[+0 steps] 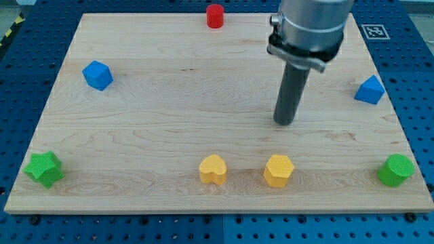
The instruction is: Move yellow hexagon towards center left
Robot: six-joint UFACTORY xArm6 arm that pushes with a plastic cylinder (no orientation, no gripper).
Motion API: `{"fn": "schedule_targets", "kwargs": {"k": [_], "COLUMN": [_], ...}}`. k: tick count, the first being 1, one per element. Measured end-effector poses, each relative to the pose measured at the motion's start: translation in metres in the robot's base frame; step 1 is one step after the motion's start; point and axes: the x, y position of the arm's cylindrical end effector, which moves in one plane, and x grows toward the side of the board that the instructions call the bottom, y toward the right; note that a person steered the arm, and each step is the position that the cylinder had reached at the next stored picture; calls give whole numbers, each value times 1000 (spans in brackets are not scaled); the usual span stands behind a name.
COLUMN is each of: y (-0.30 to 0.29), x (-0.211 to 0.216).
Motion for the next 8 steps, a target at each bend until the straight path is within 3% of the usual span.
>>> {"fn": "schedule_targets", "kwargs": {"k": [1,3,5,8], "y": [4,27,-26,-27], "x": [53,118,121,106]}}
